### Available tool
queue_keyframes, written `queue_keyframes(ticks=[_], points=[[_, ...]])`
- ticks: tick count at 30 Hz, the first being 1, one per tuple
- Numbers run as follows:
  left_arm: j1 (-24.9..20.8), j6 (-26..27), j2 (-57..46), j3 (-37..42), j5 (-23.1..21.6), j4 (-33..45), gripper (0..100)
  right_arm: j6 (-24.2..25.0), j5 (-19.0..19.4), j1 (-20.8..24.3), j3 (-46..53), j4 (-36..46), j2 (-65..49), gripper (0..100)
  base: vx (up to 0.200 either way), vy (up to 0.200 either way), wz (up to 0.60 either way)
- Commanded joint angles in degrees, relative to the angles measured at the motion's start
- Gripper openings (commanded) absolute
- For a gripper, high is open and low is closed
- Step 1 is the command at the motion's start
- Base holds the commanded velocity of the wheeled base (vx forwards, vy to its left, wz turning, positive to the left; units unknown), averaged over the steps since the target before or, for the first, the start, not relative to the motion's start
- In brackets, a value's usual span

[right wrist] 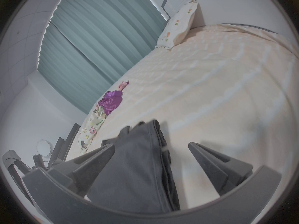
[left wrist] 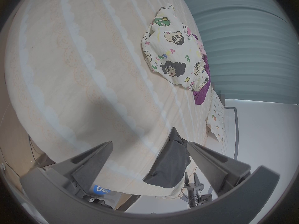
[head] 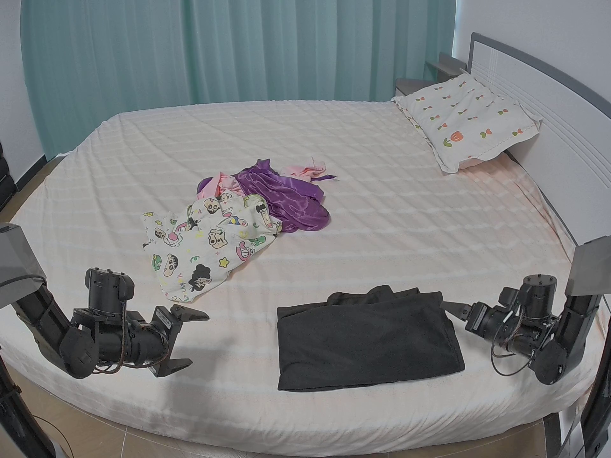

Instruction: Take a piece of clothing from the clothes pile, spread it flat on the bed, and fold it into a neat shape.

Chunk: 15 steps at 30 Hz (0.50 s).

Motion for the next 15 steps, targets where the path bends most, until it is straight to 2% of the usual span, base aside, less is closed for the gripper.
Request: queue_keyframes(ticks=[1, 5, 10, 11, 15], points=[[0.0, 0.0, 0.1, 0.1, 0.0, 0.0, 100, 0.2, 0.4, 1.1, -12.5, 3.0, 8.3, 100, 0.000, 0.000, 0.00], [-0.2, 0.0, 0.1, 0.0, 0.1, 0.0, 100, 0.2, 1.1, 1.3, -16.9, 7.2, 8.8, 100, 0.000, 0.000, 0.00], [-0.3, 0.0, 0.1, 0.1, 0.1, 0.0, 100, 0.2, 3.0, 1.4, -17.3, 7.9, 9.2, 100, 0.000, 0.000, 0.00], [-0.3, 0.0, 0.1, 0.1, 0.1, 0.0, 100, 0.2, 3.0, 1.4, -17.4, 7.8, 9.4, 0, 0.000, 0.000, 0.00], [-0.4, 0.0, 0.1, 0.1, 0.2, 0.0, 100, 0.3, 3.0, 1.4, -18.2, 6.0, 10.5, 0, 0.000, 0.000, 0.00]])
